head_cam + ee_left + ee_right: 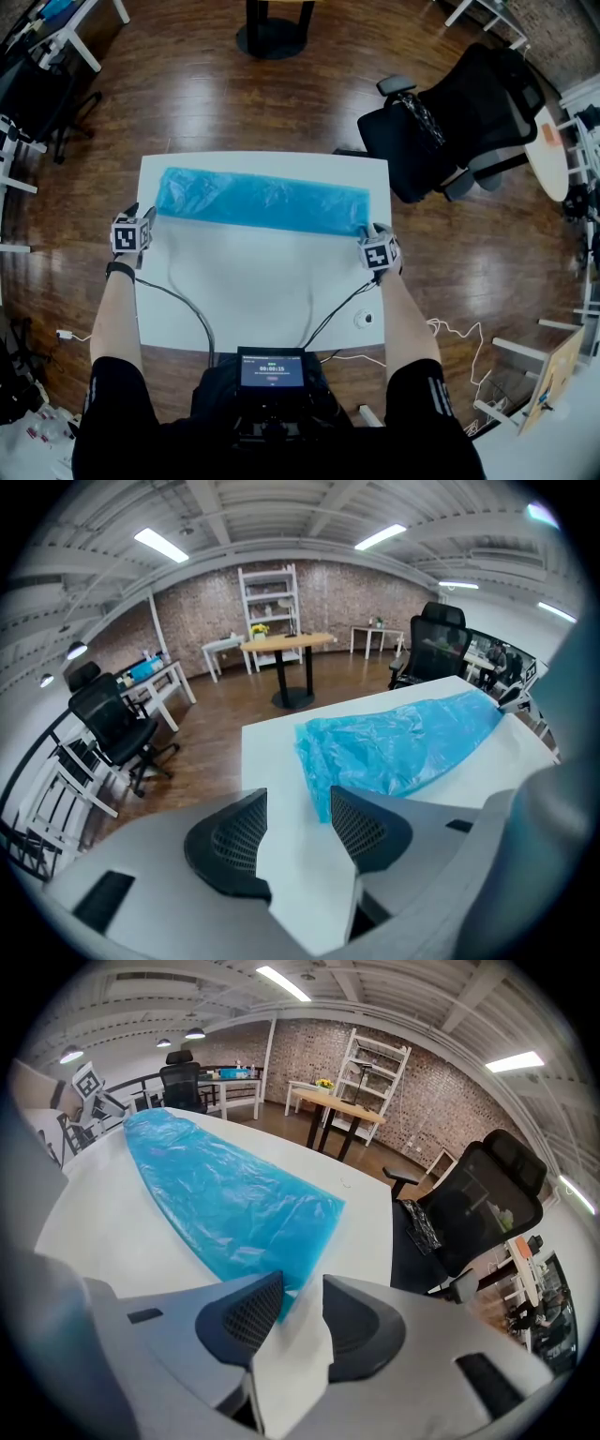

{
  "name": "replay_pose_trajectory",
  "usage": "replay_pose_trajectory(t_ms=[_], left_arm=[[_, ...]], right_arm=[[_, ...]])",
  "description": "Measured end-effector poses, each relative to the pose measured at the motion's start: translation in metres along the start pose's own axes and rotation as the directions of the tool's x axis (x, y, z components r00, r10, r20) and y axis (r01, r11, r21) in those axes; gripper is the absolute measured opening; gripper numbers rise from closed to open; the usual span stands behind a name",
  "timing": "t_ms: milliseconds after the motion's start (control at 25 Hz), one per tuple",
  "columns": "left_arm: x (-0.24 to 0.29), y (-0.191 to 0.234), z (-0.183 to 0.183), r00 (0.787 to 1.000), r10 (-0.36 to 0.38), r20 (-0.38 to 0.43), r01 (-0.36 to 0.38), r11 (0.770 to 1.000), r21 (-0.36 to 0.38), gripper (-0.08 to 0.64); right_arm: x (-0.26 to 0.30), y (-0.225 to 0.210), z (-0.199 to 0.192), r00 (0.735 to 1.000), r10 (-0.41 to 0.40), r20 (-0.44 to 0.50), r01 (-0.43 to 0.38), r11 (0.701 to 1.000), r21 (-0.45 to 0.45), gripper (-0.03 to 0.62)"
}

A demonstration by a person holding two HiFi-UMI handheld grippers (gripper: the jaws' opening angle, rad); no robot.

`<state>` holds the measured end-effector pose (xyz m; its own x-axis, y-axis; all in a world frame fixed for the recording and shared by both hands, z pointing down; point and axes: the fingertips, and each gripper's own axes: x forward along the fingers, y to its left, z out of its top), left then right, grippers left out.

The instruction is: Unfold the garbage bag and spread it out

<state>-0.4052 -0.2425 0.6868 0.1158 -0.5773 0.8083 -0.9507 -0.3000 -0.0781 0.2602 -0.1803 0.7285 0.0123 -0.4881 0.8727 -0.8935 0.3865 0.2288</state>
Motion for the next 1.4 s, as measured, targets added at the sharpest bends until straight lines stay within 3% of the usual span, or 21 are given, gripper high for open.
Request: replay_pose_trajectory(t_ms=[200, 400, 640, 1040, 1400], left_arm=[[0.003, -0.006, 0.031, 0.999, -0.001, 0.034, -0.001, 0.999, 0.04, 0.221], [0.018, -0.021, 0.071, 0.996, -0.074, 0.053, 0.068, 0.992, 0.109, 0.221], [0.031, -0.026, 0.098, 0.996, -0.084, -0.009, 0.084, 0.987, 0.136, 0.221], [0.068, -0.036, 0.082, 0.977, -0.119, -0.175, 0.151, 0.972, 0.181, 0.221], [0.084, -0.038, 0.069, 0.963, -0.147, -0.225, 0.189, 0.966, 0.174, 0.212]], right_arm=[[0.001, 0.0, 0.0, 1.0, -0.005, -0.005, 0.005, 1.0, 0.0, 0.15], [0.0, 0.0, -0.001, 1.0, -0.003, -0.009, 0.003, 1.0, 0.003, 0.15], [-0.001, -0.002, -0.001, 1.0, -0.017, -0.013, 0.017, 1.0, 0.006, 0.149], [-0.003, 0.002, 0.002, 1.0, -0.016, -0.008, 0.016, 1.0, 0.015, 0.149], [-0.003, 0.002, 0.001, 1.0, -0.016, -0.01, 0.017, 1.0, 0.014, 0.149]])
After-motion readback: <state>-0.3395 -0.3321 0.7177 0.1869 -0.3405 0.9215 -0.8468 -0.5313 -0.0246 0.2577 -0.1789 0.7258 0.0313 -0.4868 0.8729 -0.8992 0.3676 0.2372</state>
